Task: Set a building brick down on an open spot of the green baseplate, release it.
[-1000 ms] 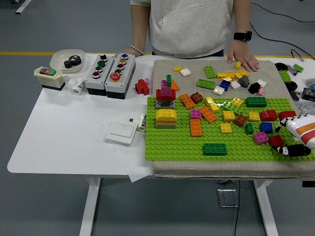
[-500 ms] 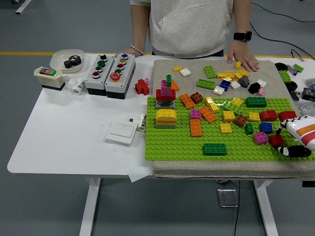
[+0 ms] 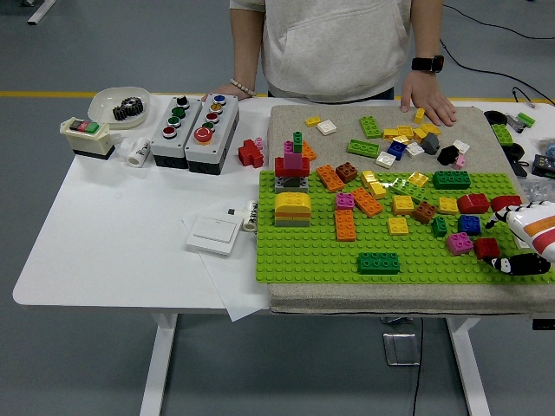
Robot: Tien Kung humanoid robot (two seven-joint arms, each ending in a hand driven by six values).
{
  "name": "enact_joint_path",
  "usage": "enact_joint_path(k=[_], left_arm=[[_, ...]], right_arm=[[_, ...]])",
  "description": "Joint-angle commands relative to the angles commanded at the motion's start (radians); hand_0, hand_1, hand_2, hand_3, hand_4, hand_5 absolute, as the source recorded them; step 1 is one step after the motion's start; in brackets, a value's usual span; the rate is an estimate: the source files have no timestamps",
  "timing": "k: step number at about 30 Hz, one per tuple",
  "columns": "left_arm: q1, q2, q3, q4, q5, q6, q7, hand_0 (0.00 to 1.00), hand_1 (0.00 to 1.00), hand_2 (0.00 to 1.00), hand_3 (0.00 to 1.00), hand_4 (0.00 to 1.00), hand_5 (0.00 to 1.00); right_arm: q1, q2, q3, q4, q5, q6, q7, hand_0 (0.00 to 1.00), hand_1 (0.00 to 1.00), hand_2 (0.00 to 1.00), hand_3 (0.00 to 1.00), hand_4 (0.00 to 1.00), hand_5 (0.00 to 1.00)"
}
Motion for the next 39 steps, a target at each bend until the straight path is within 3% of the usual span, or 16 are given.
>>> enact_joint_path(k=[8, 20, 21, 39], left_arm=[[0.002, -0.001, -0.003, -0.001, 0.008, -0.001, 0.003, 0.736, 0.719, 0.713, 0.587, 0.641, 0.667], [0.001, -0.001, -0.004, -0.002, 0.01, -0.001, 0.003, 0.735, 0.717, 0.714, 0.587, 0.64, 0.666], [0.001, -0.002, -0.003, -0.002, 0.008, -0.001, 0.003, 0.735, 0.718, 0.715, 0.587, 0.64, 0.666], [-0.007, -0.003, 0.003, -0.005, 0.001, -0.003, 0.001, 0.735, 0.719, 0.715, 0.585, 0.639, 0.665]], right_arm=[[0.007, 0.001, -0.024, -0.021, 0.0, 0.0, 0.004, 0.647, 0.659, 0.75, 0.715, 0.825, 0.449], [0.017, 0.008, -0.041, -0.045, 0.0, -0.04, 0.015, 0.609, 0.63, 0.721, 0.653, 0.801, 0.448], [0.018, 0.008, -0.042, -0.048, 0.0, -0.042, 0.016, 0.588, 0.611, 0.693, 0.614, 0.78, 0.445], [0.02, 0.016, -0.041, -0.058, 0.0, -0.05, 0.012, 0.534, 0.547, 0.613, 0.546, 0.746, 0.46]])
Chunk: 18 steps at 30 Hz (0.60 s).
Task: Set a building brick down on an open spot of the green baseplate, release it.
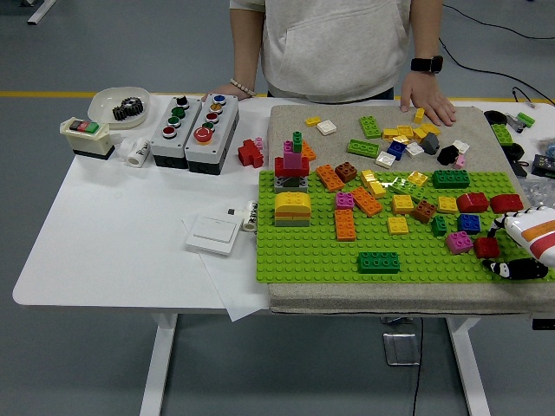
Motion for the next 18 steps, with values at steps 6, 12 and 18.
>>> enact_joint_path(k=[6, 12, 18], left_arm=[[-0.002, 0.0, -0.001, 0.0, 0.003, 0.0, 0.001, 0.735, 0.72, 0.714, 0.586, 0.639, 0.665], [-0.002, 0.0, -0.002, -0.001, 0.004, 0.0, 0.002, 0.736, 0.719, 0.715, 0.586, 0.639, 0.664], [-0.003, -0.001, -0.003, -0.001, 0.006, -0.001, 0.002, 0.736, 0.719, 0.715, 0.586, 0.639, 0.664]], right_arm=[[0.001, 0.001, 0.0, -0.001, 0.0, -0.004, -0.001, 0.527, 0.535, 0.598, 0.537, 0.736, 0.458], [0.003, 0.005, -0.001, -0.011, 0.0, -0.006, 0.001, 0.511, 0.53, 0.587, 0.531, 0.731, 0.46], [0.002, 0.006, 0.001, -0.019, 0.0, -0.008, 0.01, 0.497, 0.519, 0.57, 0.524, 0.719, 0.457]])
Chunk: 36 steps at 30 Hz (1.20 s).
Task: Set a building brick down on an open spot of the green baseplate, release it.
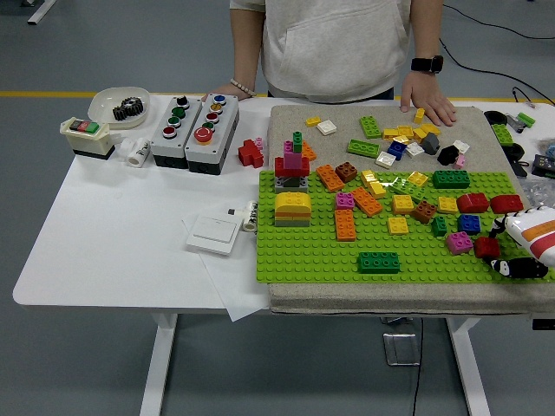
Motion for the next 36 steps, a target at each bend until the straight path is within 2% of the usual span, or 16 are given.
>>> enact_joint_path(k=[11, 12, 17, 18, 23, 24, 36], left_arm=[[-0.001, 0.0, 0.0, 0.0, 0.001, -0.001, 0.001, 0.736, 0.72, 0.715, 0.587, 0.639, 0.666], [-0.001, 0.0, 0.0, 0.0, 0.001, -0.001, 0.001, 0.736, 0.719, 0.716, 0.586, 0.64, 0.666], [-0.001, 0.0, -0.001, 0.0, 0.004, -0.001, 0.002, 0.736, 0.719, 0.716, 0.586, 0.64, 0.666], [-0.001, 0.0, -0.002, 0.0, 0.004, -0.002, 0.002, 0.735, 0.72, 0.716, 0.587, 0.64, 0.666], [0.0, 0.0, -0.003, -0.001, 0.007, -0.002, 0.003, 0.735, 0.72, 0.716, 0.587, 0.64, 0.666], [0.0, 0.0, -0.003, -0.001, 0.008, -0.002, 0.003, 0.736, 0.72, 0.715, 0.586, 0.64, 0.665], [0.002, 0.0, -0.006, 0.0, 0.013, -0.002, 0.004, 0.736, 0.718, 0.714, 0.587, 0.642, 0.667]], right_arm=[[0.001, 0.003, 0.001, -0.005, 0.0, -0.013, 0.006, 0.48, 0.49, 0.541, 0.511, 0.699, 0.47], [0.001, 0.003, 0.001, -0.006, 0.0, -0.013, 0.007, 0.448, 0.468, 0.529, 0.504, 0.69, 0.479], [0.001, 0.004, 0.001, -0.01, 0.0, -0.018, 0.008, 0.448, 0.468, 0.529, 0.504, 0.69, 0.479], [0.001, 0.005, 0.001, -0.009, 0.0, -0.021, 0.008, 0.406, 0.452, 0.514, 0.497, 0.675, 0.482], [0.0, 0.006, 0.0, -0.005, 0.0, -0.032, 0.009, 0.406, 0.452, 0.514, 0.497, 0.675, 0.482], [0.0, 0.006, 0.0, -0.004, 0.0, -0.034, 0.009, 0.38, 0.444, 0.506, 0.495, 0.666, 0.488], [-0.009, -0.001, 0.008, 0.02, 0.0, -0.039, 0.013, 0.369, 0.441, 0.505, 0.493, 0.654, 0.48]])
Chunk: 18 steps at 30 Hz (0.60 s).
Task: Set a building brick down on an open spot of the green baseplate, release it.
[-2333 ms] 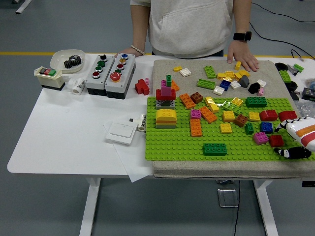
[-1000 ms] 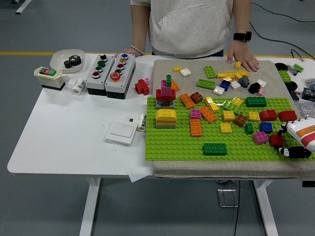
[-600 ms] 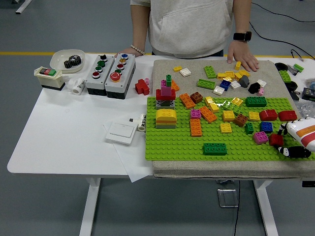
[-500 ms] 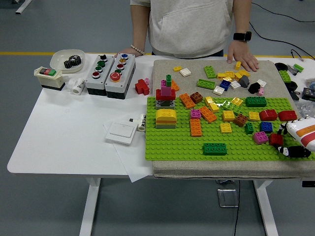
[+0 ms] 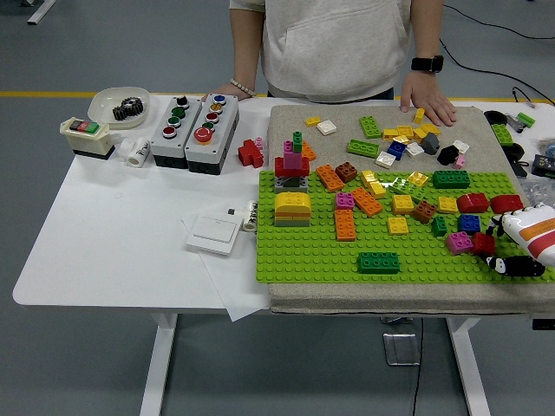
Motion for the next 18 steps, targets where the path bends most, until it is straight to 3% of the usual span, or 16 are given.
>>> enact_joint_path(k=[13, 18], left_arm=[[0.008, -0.002, -0.015, 0.002, 0.023, -0.001, 0.006, 0.734, 0.717, 0.714, 0.587, 0.642, 0.668], [0.011, -0.002, -0.018, 0.003, 0.029, -0.001, 0.008, 0.735, 0.717, 0.713, 0.587, 0.642, 0.667]], right_arm=[[-0.025, -0.025, 0.043, 0.07, 0.0, 0.0, -0.002, 0.356, 0.443, 0.504, 0.494, 0.636, 0.466], [-0.036, -0.042, 0.042, 0.138, 0.0, 0.001, -0.005, 0.338, 0.442, 0.504, 0.497, 0.635, 0.465]])
